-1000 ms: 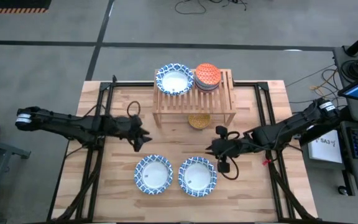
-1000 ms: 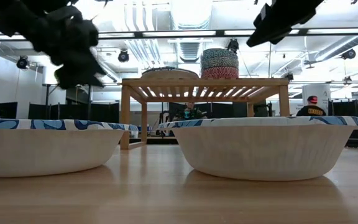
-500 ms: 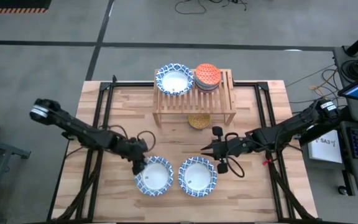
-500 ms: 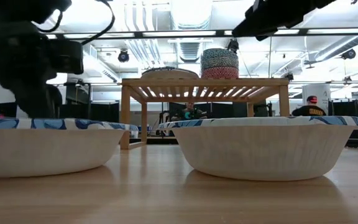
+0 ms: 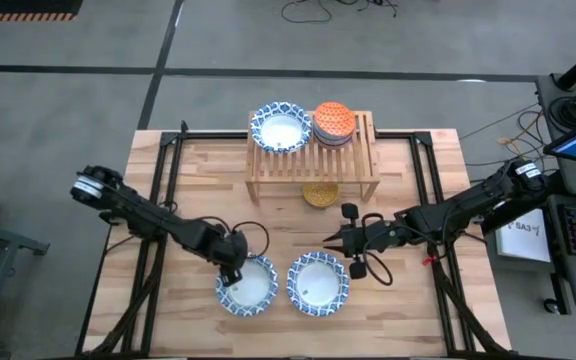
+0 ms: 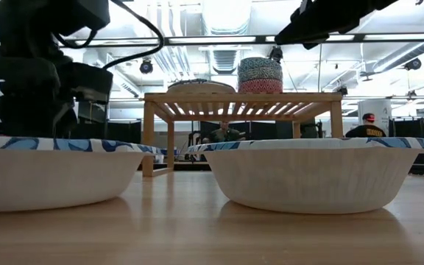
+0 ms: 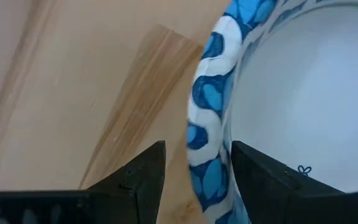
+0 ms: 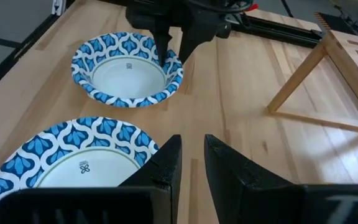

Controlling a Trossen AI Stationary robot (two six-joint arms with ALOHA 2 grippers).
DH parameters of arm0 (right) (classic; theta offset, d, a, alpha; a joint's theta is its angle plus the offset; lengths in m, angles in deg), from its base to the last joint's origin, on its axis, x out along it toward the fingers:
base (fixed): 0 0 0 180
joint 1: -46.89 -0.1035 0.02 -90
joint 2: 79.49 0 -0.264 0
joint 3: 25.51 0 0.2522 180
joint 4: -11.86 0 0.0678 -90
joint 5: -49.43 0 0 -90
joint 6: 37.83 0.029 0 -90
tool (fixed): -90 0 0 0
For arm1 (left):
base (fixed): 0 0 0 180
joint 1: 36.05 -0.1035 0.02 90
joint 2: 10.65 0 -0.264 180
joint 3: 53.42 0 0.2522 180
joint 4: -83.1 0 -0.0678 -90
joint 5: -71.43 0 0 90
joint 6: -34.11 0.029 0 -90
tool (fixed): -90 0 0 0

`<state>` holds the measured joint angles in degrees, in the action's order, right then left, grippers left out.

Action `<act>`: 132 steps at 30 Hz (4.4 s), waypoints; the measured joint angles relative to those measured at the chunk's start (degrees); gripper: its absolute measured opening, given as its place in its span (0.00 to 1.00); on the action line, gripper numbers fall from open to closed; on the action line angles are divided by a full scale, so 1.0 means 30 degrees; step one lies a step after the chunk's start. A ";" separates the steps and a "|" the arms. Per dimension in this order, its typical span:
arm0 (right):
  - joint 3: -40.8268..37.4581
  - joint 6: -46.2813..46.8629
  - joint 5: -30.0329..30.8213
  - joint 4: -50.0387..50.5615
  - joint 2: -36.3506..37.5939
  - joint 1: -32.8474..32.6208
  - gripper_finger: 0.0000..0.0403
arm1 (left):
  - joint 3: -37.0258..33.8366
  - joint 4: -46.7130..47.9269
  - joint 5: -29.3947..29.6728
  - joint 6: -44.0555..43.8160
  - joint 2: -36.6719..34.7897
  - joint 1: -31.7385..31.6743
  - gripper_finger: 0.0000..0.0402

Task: Place and stack bowls onto a shelf
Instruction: Stack the left white bowl on top of the white bowl on the shelf, then stack the yellow bowl on top of the orange bowl on the shelf

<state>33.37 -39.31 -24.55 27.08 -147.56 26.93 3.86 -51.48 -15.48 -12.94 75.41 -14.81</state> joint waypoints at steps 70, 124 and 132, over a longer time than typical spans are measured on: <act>-0.0385 0.0627 -0.0506 0.3589 0.2527 -0.0015 0.15 | 2.1376 1.0122 -0.1923 1.0579 0.3793 -2.1735 0.00; -0.0427 0.0642 -0.0477 0.3858 0.2513 -0.0007 0.15 | 1.8883 1.1299 -0.3673 2.2651 0.1924 -2.1128 0.04; -0.0427 0.0968 -0.0324 0.3827 0.2513 -0.0007 0.15 | 1.5702 0.8491 -0.3708 2.0813 0.0706 -2.0999 0.00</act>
<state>32.09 -36.40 -25.52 38.56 -140.02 26.90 50.97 -26.01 -26.61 49.50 77.53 -77.80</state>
